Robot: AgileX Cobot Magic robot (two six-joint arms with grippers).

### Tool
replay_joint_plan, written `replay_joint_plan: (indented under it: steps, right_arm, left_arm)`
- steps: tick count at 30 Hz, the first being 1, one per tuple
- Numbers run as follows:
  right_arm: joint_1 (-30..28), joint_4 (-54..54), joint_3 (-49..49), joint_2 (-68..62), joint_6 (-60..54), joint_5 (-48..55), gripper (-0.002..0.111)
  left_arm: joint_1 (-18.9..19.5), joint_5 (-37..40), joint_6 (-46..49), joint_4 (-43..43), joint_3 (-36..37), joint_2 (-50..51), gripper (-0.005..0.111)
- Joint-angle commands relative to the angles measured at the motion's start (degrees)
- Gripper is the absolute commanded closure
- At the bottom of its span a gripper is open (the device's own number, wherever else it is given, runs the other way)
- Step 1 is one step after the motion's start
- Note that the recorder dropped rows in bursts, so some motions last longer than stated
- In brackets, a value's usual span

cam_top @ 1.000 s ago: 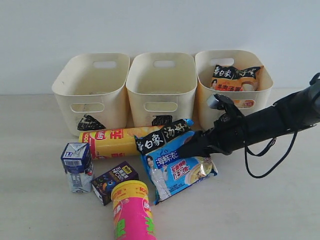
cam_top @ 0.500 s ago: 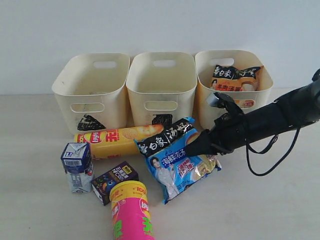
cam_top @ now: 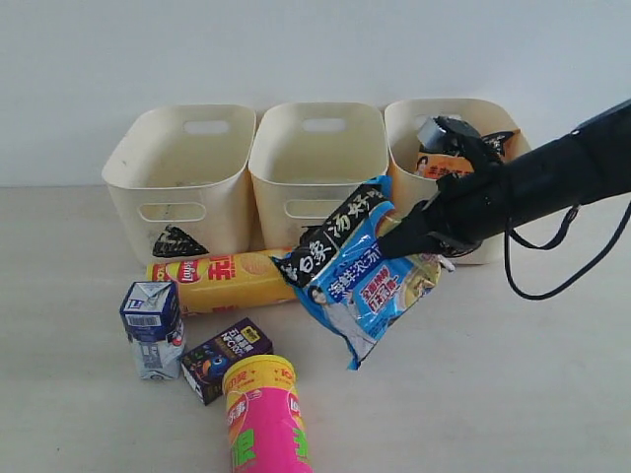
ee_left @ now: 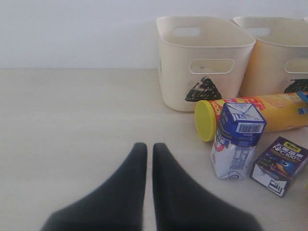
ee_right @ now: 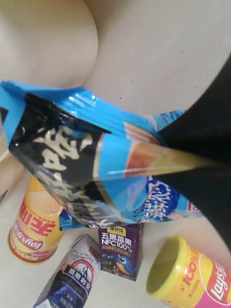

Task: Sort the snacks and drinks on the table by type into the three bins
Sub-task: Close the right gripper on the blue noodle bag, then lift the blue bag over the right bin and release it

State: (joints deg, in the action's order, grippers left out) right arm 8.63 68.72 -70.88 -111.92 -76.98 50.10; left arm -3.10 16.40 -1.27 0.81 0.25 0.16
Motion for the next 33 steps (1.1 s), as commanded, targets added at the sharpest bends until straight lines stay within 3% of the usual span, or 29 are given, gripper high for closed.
replay_joint_plan:
  steps: [1, 8, 17, 27, 33]
  right_arm:
    - [-0.1, -0.5, -0.2, 2.1, 1.7, 2.2, 0.109]
    - [-1.1, -1.0, -1.4, 5.9, 5.0, 5.5, 0.109]
    - [-7.5, -1.1, -5.7, 10.2, 11.1, 9.2, 0.109]
    - [-7.5, -5.4, -18.6, 9.9, 17.6, -17.7, 0.109]
    - [-7.5, -6.3, -23.9, 4.7, 17.6, -25.7, 0.109]
  left_arm:
    - [0.2, -0.1, -0.4, -0.3, -0.2, -0.2, 0.102]
    - [0.2, -0.1, -0.4, -0.3, -0.2, -0.2, 0.102]
    - [0.2, -0.1, -0.4, -0.3, -0.2, -0.2, 0.102]
    - [0.2, -0.1, -0.4, -0.3, -0.2, -0.2, 0.102]
    - [0.2, -0.1, -0.4, -0.3, -0.2, -0.2, 0.102]
